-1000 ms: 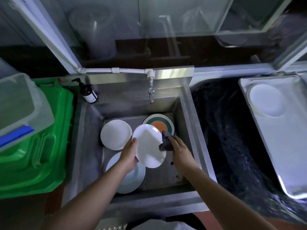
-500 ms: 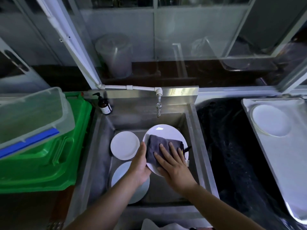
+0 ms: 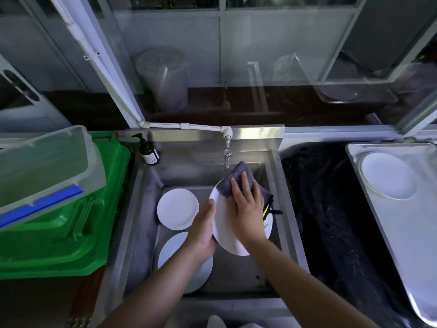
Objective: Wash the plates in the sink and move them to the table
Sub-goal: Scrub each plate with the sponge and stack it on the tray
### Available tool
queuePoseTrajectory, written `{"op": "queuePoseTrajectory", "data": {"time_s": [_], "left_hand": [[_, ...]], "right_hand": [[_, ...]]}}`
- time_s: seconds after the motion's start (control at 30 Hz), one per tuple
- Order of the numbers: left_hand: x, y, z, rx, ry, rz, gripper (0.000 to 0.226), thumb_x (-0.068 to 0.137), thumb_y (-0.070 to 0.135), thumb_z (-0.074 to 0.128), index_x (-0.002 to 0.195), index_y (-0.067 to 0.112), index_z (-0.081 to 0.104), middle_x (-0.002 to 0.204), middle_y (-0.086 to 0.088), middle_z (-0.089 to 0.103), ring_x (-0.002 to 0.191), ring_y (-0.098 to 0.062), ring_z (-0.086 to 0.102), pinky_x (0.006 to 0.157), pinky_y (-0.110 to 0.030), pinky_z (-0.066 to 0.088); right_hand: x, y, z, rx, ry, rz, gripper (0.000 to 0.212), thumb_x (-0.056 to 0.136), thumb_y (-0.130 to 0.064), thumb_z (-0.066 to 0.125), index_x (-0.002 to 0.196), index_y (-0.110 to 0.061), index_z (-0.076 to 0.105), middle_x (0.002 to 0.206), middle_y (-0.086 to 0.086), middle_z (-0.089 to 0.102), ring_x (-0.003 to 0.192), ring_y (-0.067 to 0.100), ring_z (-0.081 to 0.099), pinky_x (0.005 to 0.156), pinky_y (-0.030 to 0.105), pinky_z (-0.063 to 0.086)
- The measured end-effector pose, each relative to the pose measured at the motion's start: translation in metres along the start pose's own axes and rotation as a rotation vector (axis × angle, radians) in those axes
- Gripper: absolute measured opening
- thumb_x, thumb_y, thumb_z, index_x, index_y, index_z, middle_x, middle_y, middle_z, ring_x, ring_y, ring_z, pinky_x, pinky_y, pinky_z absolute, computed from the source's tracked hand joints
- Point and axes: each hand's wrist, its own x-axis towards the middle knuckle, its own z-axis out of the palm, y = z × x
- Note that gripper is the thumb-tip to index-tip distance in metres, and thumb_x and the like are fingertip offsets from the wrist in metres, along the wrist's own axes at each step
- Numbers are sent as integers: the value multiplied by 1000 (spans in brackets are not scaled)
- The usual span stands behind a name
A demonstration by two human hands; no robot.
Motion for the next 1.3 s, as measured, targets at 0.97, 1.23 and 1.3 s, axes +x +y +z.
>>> {"op": "queuePoseTrajectory", "data": {"time_s": [0.97,1.23,1.3], "left_hand": [[-43,-36,22,-1,128,18,54,100,48,46,143,17,56,137,-11,66,130,-28,61,112,-51,44],[-50,-11,-17,56,10,-9,48,106,41,42,141,13,57,138,-11,65,128,-25,62,112,-47,44],[-49,-7,-27,35,-15,-10,50,104,43,42,143,14,55,140,-11,63,130,-24,60,113,-46,42]], "right_hand": [[-53,-18,-32,50,-360,381,61,100,-64,27,152,-60,-5,168,-8,-17,153,34,-18,117,68,-5],[-61,-43,2,-29,-169,230,63,94,-66,33,155,-49,25,169,-5,11,154,41,4,115,71,16],[-67,-42,7,-71,-136,52,61,92,-58,45,150,-44,36,165,0,29,150,45,21,110,72,27]]}}
